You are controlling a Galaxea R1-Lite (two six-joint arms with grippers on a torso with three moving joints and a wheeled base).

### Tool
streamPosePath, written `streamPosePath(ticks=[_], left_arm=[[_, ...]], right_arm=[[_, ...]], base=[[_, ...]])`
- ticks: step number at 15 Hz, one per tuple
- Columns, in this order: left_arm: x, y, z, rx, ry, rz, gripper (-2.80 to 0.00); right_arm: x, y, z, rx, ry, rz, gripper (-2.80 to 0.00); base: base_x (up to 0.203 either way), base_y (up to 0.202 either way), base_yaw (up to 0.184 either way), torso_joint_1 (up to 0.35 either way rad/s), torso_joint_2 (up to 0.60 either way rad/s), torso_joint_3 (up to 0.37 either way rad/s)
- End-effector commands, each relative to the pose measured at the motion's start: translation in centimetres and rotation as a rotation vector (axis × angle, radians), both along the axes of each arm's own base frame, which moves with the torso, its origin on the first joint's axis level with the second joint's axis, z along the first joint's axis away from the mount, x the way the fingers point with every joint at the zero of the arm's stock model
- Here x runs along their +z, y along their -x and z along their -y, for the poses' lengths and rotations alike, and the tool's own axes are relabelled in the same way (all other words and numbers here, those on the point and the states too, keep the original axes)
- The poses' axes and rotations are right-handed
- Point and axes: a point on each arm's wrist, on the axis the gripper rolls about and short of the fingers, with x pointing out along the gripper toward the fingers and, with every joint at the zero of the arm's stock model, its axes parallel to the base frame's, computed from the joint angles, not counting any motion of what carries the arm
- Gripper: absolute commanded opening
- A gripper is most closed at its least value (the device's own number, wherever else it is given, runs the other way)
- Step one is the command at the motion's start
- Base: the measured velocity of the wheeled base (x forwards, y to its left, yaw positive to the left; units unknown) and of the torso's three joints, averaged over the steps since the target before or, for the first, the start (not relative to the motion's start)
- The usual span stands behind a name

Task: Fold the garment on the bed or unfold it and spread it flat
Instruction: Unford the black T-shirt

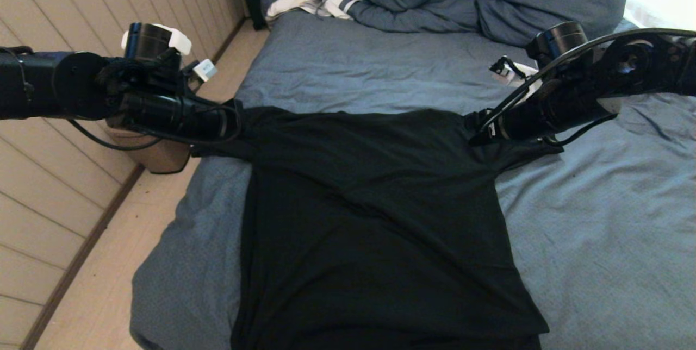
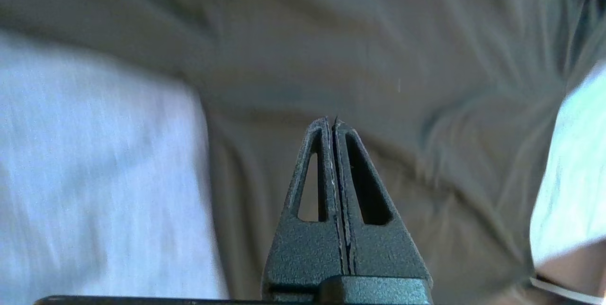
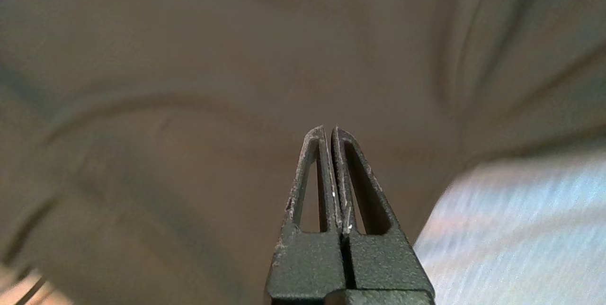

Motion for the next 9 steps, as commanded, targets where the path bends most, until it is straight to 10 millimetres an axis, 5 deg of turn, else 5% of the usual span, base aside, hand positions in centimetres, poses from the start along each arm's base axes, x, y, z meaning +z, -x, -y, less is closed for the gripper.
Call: streamPosePath(ticks=[1, 5, 9], left_arm=[[-1.3, -2.4, 0.6, 0.001, 0.0, -0.014, -2.8], [-1.3, -4.8, 1.2, 0.004, 0.013, 0.026, -2.8], [-1.6, -5.7, 1.5, 0.006, 0.01, 0.039, -2.8]], right_arm=[[-2.7, -3.0, -0.8, -0.014, 0.029, -0.026, -2.8], [-4.1, -6.0, -2.3, -0.061, 0.049, 0.13, -2.8], [-3.5, -5.9, -2.5, -0.068, 0.026, 0.162, -2.8]], base=[[0.0, 0.0, 0.0, 0.0, 0.0, 0.0], [0.0, 0.0, 0.0, 0.0, 0.0, 0.0], [0.0, 0.0, 0.0, 0.0, 0.0, 0.0]])
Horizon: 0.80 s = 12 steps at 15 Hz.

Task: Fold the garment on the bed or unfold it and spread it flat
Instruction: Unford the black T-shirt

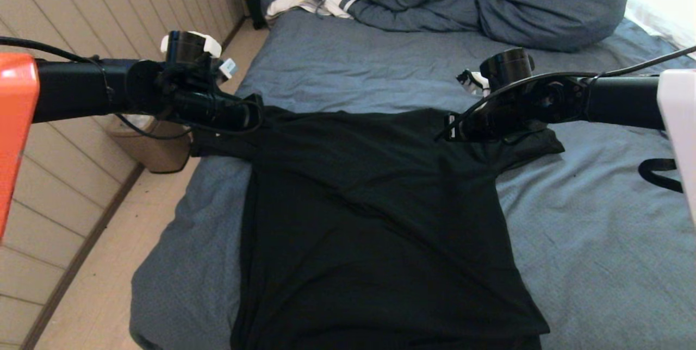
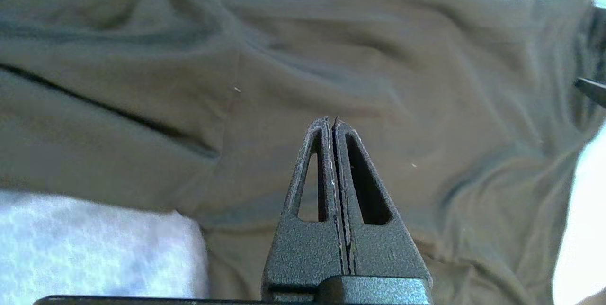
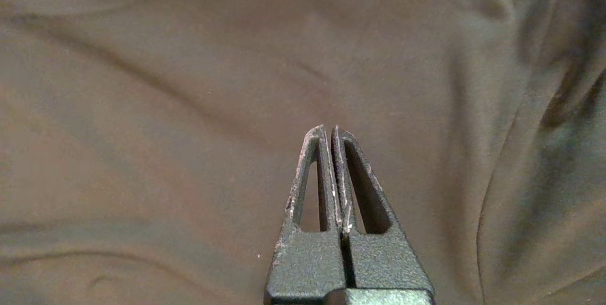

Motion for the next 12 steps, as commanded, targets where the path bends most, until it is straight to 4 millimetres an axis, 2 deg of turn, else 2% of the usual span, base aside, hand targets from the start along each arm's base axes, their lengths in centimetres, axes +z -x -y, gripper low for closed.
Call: streamPosePath(ticks=[1, 4, 7, 9, 12], left_arm=[[-0.2, -0.5, 0.1, -0.002, 0.002, 0.008, -2.8], [-0.8, -1.8, 0.5, -0.008, -0.002, 0.094, -2.8], [-1.8, -2.3, 0.8, -0.01, -0.019, 0.087, -2.8], [-3.1, -2.4, 2.4, -0.041, -0.025, 0.056, -2.8], [-5.2, -1.9, 3.8, -0.075, -0.047, -0.005, -2.8]], right_arm=[[0.2, -0.1, -0.1, 0.002, -0.007, 0.019, -2.8], [0.4, -0.8, -0.2, -0.023, -0.06, 0.082, -2.8], [0.1, -0.8, -0.4, -0.02, -0.06, 0.074, -2.8], [-0.8, -1.0, -1.8, 0.009, -0.055, 0.06, -2.8], [-1.5, -0.9, -2.8, 0.032, -0.053, 0.038, -2.8]], base=[[0.0, 0.0, 0.0, 0.0, 0.0, 0.0], [0.0, 0.0, 0.0, 0.0, 0.0, 0.0], [0.0, 0.0, 0.0, 0.0, 0.0, 0.0], [0.0, 0.0, 0.0, 0.0, 0.0, 0.0], [0.0, 0.0, 0.0, 0.0, 0.0, 0.0]])
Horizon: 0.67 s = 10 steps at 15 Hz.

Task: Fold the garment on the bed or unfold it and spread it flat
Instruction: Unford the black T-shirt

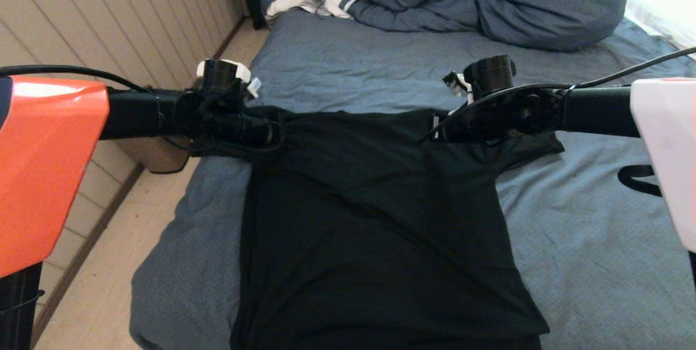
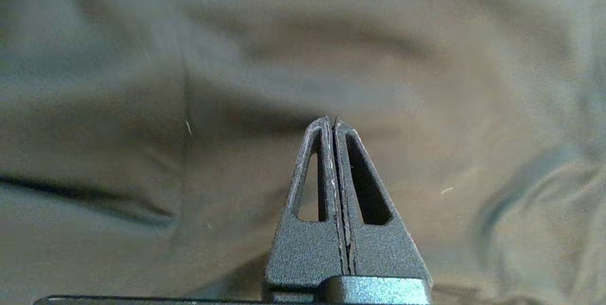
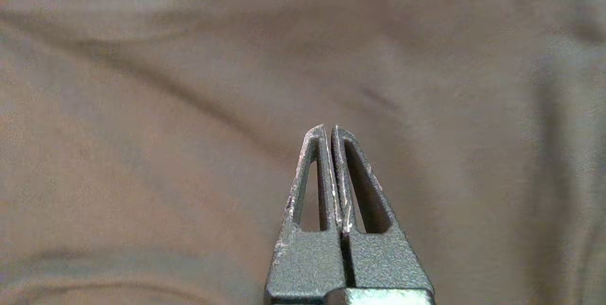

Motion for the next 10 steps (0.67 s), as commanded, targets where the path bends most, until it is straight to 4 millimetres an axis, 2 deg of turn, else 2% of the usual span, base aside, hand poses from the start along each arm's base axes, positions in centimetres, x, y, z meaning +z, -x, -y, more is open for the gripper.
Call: streamPosePath(ticks=[1, 2, 6, 8, 10], left_arm=[[-1.5, 0.2, 0.7, 0.002, -0.022, -0.031, -2.8], [-1.5, 0.3, 0.9, 0.011, -0.029, -0.027, -2.8], [-3.8, 2.1, 1.0, 0.039, -0.087, -0.037, -2.8], [-3.7, 3.3, 0.5, 0.034, -0.097, -0.039, -2.8], [-3.6, 4.3, 0.2, 0.031, -0.101, -0.045, -2.8]], right_arm=[[-1.1, -0.4, -0.3, 0.004, 0.006, -0.027, -2.8], [-1.4, -0.4, -0.3, 0.003, 0.008, -0.038, -2.8], [-3.2, 0.2, 0.0, 0.005, 0.033, -0.111, -2.8], [-4.2, 1.1, 0.3, 0.009, 0.052, -0.159, -2.8], [-4.5, 2.0, 0.7, 0.022, 0.076, -0.179, -2.8]], base=[[0.0, 0.0, 0.0, 0.0, 0.0, 0.0], [0.0, 0.0, 0.0, 0.0, 0.0, 0.0], [0.0, 0.0, 0.0, 0.0, 0.0, 0.0], [0.0, 0.0, 0.0, 0.0, 0.0, 0.0], [0.0, 0.0, 0.0, 0.0, 0.0, 0.0]])
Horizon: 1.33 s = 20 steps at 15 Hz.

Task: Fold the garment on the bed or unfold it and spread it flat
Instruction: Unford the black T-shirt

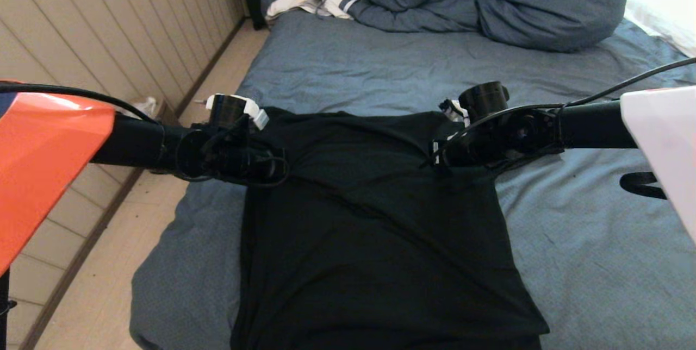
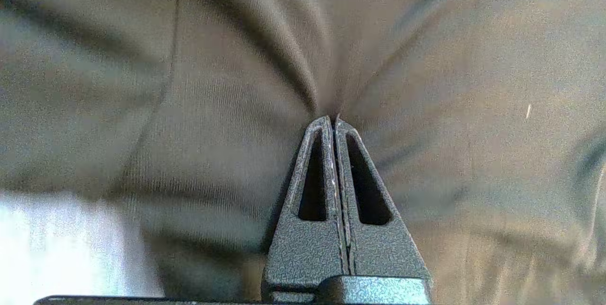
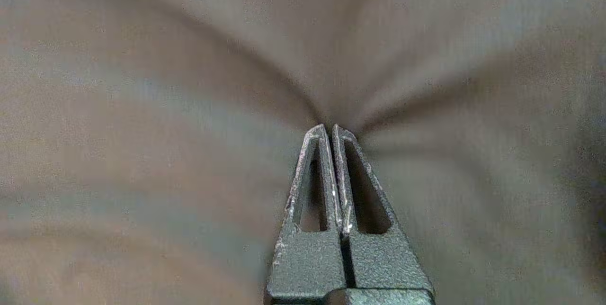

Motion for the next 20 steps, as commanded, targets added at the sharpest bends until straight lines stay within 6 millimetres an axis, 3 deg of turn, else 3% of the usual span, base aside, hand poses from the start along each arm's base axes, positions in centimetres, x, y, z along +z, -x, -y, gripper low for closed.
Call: streamPosePath(ticks=[1, 3, 6, 11, 17, 18, 20], left_arm=[[0.7, 1.5, -0.5, -0.007, 0.004, -0.009, -2.8], [0.8, 2.7, -0.8, -0.038, 0.018, -0.029, -2.8], [1.0, 2.9, -0.9, -0.041, 0.024, -0.025, -2.8], [5.3, 4.0, -1.8, -0.018, 0.065, 0.086, -2.8], [7.4, 2.1, -5.2, 0.105, 0.113, 0.147, -2.8], [7.5, 1.9, -6.3, 0.138, 0.117, 0.145, -2.8], [7.2, 2.3, -6.7, 0.155, 0.12, 0.118, -2.8]], right_arm=[[-0.3, 1.0, 0.4, 0.002, 0.014, -0.032, -2.8], [-0.4, 1.6, 0.7, 0.009, 0.026, -0.045, -2.8], [0.4, 1.7, 0.7, 0.006, 0.015, -0.02, -2.8], [4.7, 1.5, 0.7, -0.039, -0.08, 0.112, -2.8], [6.2, 1.0, 3.1, -0.105, -0.102, 0.208, -2.8], [6.2, 1.2, 3.3, -0.109, -0.1, 0.201, -2.8], [6.1, 2.2, 3.4, -0.109, -0.101, 0.178, -2.8]], base=[[0.0, 0.0, 0.0, 0.0, 0.0, 0.0], [0.0, 0.0, 0.0, 0.0, 0.0, 0.0], [0.0, 0.0, 0.0, 0.0, 0.0, 0.0], [0.0, 0.0, 0.0, 0.0, 0.0, 0.0], [0.0, 0.0, 0.0, 0.0, 0.0, 0.0], [0.0, 0.0, 0.0, 0.0, 0.0, 0.0], [0.0, 0.0, 0.0, 0.0, 0.0, 0.0]])
